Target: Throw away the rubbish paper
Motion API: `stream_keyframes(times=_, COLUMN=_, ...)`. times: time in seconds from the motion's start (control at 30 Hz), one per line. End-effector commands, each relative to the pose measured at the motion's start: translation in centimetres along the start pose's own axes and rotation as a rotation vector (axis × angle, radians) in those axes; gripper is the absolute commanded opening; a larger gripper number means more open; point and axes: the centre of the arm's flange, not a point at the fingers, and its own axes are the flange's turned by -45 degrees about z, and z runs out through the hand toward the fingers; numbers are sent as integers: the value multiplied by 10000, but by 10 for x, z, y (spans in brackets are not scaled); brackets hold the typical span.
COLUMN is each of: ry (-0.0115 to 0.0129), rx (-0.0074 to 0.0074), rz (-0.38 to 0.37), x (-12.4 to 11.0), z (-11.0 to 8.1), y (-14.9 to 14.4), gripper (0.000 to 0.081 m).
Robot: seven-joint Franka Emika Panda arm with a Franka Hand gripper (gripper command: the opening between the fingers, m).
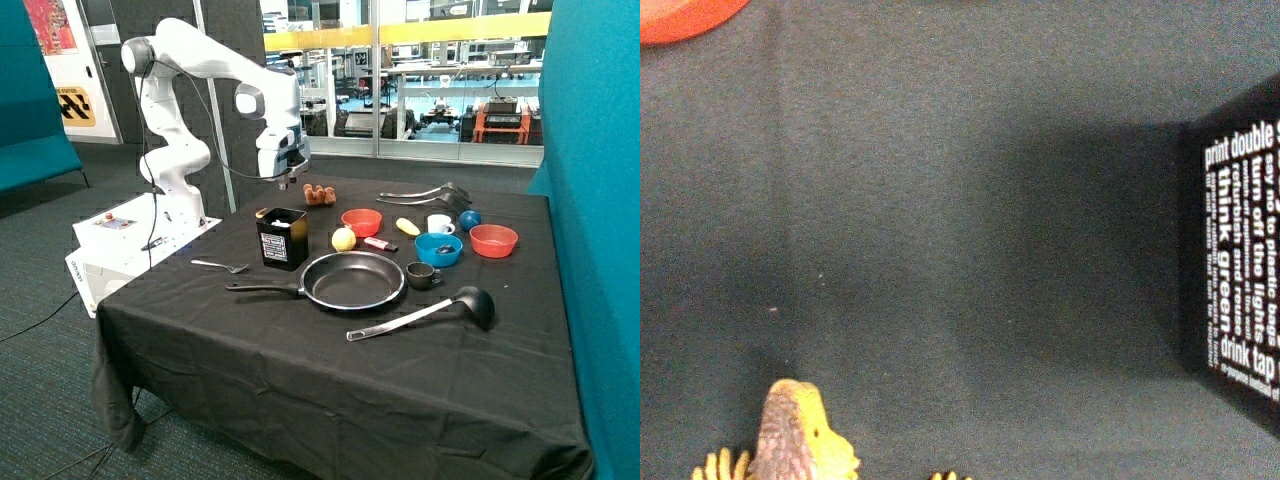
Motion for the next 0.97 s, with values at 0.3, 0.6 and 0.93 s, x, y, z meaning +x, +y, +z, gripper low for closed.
stream_keyframes(times=0.3, ry=41, rx=-1, rz=-114, x=4, z=1, y=-3, gripper=597)
stream_keyframes(times=0.6, ry=41, rx=-2, rz=-335, x=11, z=-1, y=-12, gripper=593)
stream_keyframes(times=0.93, ry=41, rx=-2, rz=-429, x=15, z=-2, y=-16, gripper=591)
